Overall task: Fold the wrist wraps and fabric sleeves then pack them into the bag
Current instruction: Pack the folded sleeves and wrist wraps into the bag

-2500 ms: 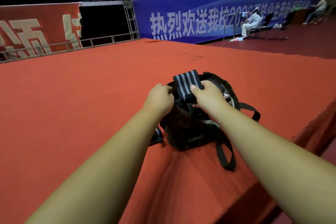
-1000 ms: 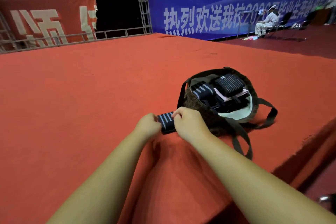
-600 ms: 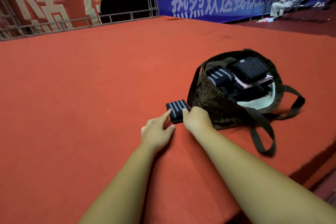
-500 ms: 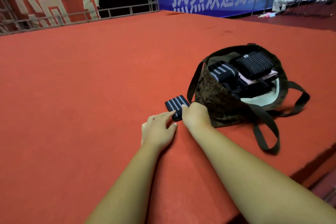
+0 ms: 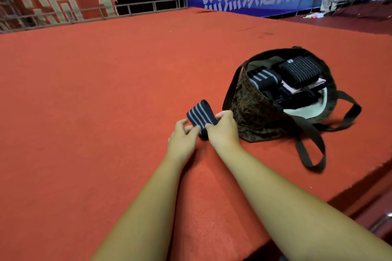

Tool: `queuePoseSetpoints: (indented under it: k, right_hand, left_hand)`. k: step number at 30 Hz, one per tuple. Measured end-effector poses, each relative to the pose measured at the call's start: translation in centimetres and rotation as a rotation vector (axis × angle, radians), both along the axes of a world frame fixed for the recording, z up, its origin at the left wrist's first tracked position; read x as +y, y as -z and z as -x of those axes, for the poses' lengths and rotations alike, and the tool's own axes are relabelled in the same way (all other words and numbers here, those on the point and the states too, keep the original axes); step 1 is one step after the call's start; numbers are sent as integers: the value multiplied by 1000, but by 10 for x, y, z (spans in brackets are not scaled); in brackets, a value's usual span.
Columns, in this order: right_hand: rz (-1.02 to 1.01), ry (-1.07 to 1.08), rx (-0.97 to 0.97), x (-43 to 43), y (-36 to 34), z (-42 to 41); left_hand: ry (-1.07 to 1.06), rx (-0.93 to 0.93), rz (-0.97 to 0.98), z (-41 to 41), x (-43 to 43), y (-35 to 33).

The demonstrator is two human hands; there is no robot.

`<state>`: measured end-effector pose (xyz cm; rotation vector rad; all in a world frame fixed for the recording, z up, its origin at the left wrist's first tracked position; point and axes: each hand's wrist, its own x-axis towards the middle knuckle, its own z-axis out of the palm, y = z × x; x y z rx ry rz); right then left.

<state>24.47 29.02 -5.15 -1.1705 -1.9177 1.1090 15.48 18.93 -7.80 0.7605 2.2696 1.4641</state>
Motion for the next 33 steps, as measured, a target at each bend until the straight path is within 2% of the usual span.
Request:
queuePoseSetpoints:
  k: [3,5,8,13,18,21,23,27,28,33]
  right_hand:
    - [-10,-80,32,-8,-15,-16]
    - [-34,-135,32,-8,-26,-30]
    - [-87,-191,39,-4,-48,-56]
    - [-107,-153,139,12,-95,-107]
    - [-69,-82,218,49,-132,-156]
    - [-82,-21,227,84,-147,-176]
    - [-76,3,232,109,-153,-184]
    - [-122,65,188,156,-158,-184]
    - [-136,78,160,166,-158,-180]
    - [-201,108,-24,204,-148,-150]
  left_hand:
    - [31,-268,-221,0,-10,-9]
    - [91,-349,-320,-5,-15,-21]
    - [152,-374,-403,-23,-13,-47]
    - [229,-345,-475,-68,15,-102]
    - [323,-178,-408,-107,57,-149]
    - [323,-4,-315,-117,84,-169]
    - [310,190,-270,-114,101,-177]
    - [225,738,-92,-98,136,-190]
    - [206,810,-42,-95,144,-194]
    - [253,938,312,-80,186,-201]
